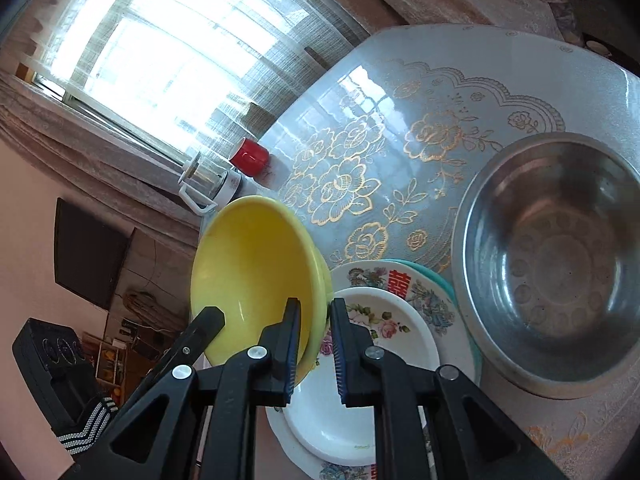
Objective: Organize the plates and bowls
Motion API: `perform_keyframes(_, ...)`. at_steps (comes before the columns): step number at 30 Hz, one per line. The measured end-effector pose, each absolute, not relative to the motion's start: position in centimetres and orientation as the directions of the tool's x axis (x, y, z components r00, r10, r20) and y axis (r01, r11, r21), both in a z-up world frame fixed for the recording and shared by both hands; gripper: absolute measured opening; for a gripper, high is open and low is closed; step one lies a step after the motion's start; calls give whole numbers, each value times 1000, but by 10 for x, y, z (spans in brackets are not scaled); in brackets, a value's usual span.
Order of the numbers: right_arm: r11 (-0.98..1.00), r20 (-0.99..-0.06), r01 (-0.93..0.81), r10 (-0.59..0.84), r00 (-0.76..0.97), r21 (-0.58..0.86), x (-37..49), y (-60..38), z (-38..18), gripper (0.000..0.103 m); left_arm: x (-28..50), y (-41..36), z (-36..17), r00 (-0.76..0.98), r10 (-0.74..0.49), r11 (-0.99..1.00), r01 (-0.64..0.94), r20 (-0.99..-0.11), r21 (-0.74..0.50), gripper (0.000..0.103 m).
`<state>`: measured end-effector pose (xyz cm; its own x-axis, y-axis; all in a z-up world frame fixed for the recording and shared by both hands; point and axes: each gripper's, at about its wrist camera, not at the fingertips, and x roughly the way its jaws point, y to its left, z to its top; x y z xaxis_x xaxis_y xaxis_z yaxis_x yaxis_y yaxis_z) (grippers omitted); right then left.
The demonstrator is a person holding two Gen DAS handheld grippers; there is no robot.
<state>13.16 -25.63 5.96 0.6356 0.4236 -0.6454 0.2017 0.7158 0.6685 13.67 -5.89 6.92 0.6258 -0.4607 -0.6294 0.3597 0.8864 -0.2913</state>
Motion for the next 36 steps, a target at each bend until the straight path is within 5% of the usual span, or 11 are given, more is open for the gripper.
perform_keyframes(15, 699, -643, 338, 226, 732, 630, 59, -341, 70, 15, 117, -165, 54, 501, -537, 819, 501, -678, -279, 11)
perform_keyframes(36, 660, -728, 485, 140, 671, 574, 41, -386, 28, 18, 107, -244, 17, 435, -431, 820, 554, -791, -142, 14)
